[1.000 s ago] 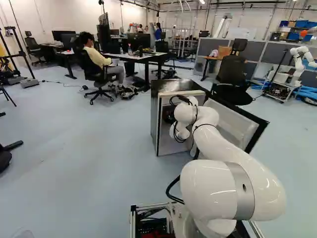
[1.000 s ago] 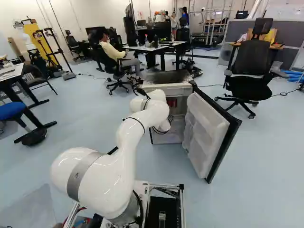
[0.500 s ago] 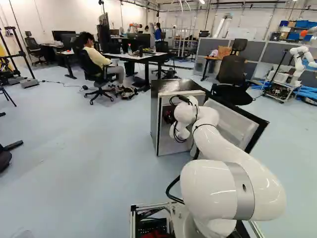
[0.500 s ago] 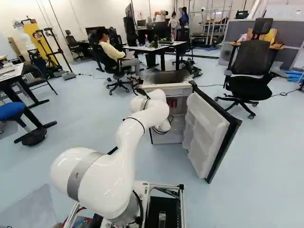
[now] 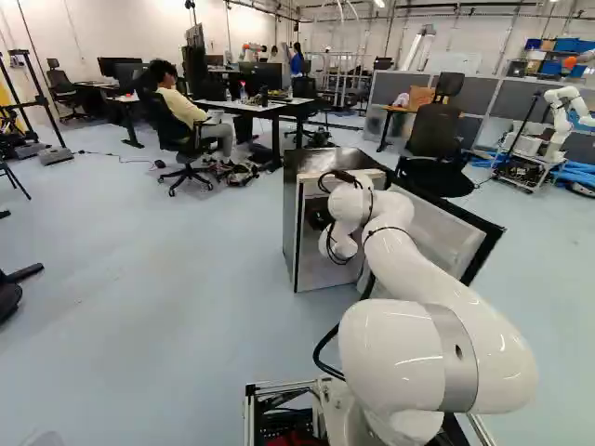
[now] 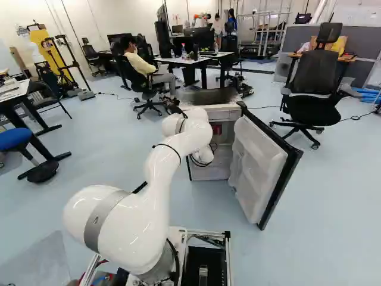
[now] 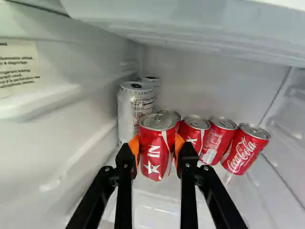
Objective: Grab a drink from the fridge
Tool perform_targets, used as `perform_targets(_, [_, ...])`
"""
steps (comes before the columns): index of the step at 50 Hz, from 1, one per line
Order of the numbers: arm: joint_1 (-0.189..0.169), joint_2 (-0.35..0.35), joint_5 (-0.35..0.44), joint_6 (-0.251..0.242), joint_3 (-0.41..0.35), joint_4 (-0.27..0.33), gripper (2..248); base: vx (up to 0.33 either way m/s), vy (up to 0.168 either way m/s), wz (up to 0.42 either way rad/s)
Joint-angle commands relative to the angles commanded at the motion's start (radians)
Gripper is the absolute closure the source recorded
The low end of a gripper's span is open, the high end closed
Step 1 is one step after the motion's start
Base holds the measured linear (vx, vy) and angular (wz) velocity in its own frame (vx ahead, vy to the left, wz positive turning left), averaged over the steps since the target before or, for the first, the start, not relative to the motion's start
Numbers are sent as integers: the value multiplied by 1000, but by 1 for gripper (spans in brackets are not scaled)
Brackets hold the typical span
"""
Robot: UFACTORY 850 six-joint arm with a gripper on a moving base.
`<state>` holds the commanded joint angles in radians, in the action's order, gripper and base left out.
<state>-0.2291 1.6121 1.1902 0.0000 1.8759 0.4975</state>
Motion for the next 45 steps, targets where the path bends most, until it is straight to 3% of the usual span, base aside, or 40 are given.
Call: perform_targets(45, [-38,-236,0,0,-403,0,156,0,0,0])
